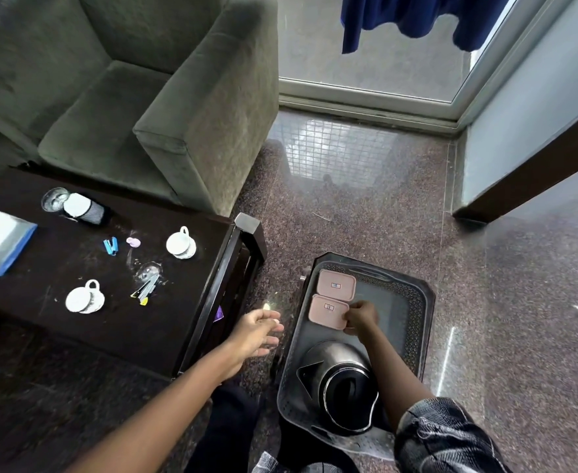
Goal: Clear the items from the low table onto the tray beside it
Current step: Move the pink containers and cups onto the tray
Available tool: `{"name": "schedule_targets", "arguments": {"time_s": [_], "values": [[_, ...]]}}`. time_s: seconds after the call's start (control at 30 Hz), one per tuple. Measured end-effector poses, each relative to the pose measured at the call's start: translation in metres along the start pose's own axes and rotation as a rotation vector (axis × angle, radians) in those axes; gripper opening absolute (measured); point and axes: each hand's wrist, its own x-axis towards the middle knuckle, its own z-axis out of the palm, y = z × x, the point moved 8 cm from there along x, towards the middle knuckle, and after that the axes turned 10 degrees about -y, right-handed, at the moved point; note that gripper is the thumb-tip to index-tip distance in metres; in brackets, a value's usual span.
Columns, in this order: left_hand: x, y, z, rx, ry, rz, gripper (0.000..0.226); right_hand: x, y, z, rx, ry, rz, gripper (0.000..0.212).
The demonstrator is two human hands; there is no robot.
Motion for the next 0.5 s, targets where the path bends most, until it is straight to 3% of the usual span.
{"name": "schedule_targets", "arguments": {"time_s": [0.07, 0.17, 0.5], "values": [[0.000, -0.001, 0.000, 0.004, -0.003, -0.004, 0.026, -0.004, -0.006, 0.000, -0.023, 0.011, -0.010, 0.021], [0.001, -0.004, -0.001, 0.017, -0.003, -0.014, 0.025, -0.005, -0.010, 0.003, -0.042, 0.007, -0.030, 0.033], [0.006, -0.007, -0.004, 0.062, -0.025, -0.014, 0.023, -0.013, -0.008, 0.003, 0.027, 0.087, -0.001, 0.014]]}}
